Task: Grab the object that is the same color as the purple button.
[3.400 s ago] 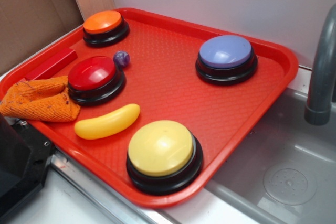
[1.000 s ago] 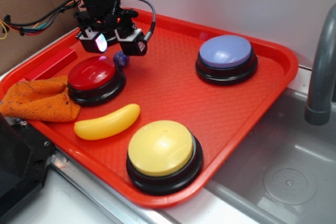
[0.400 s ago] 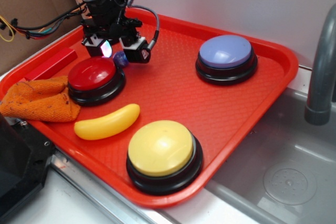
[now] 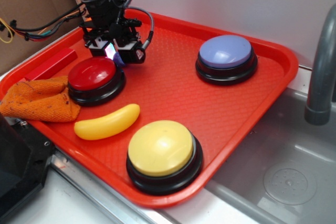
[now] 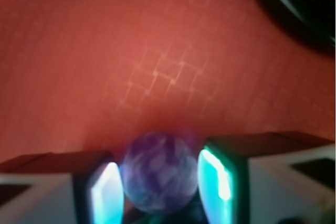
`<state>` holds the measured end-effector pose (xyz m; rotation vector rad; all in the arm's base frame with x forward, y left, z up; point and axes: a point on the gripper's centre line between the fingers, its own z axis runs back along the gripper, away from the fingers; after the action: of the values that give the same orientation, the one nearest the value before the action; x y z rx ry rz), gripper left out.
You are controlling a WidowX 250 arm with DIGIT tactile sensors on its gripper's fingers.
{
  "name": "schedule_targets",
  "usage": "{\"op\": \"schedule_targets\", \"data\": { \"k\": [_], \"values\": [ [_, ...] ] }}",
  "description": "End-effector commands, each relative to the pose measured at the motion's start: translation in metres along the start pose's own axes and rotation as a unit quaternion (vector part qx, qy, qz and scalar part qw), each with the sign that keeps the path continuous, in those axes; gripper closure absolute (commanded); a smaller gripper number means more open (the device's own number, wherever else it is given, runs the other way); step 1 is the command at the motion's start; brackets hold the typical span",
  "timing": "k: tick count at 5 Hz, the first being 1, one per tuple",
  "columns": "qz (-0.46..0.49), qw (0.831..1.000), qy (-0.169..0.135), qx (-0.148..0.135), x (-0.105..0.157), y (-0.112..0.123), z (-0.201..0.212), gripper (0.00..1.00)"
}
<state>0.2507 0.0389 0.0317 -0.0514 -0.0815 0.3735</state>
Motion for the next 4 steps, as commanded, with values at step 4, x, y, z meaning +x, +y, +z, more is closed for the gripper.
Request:
{"op": "schedule_targets", "data": {
  "k": [4],
  "values": [
    [-0.048, 0.994, -0.067, -0.07, -0.011, -0.046, 0.173, 1.0]
  ]
}}
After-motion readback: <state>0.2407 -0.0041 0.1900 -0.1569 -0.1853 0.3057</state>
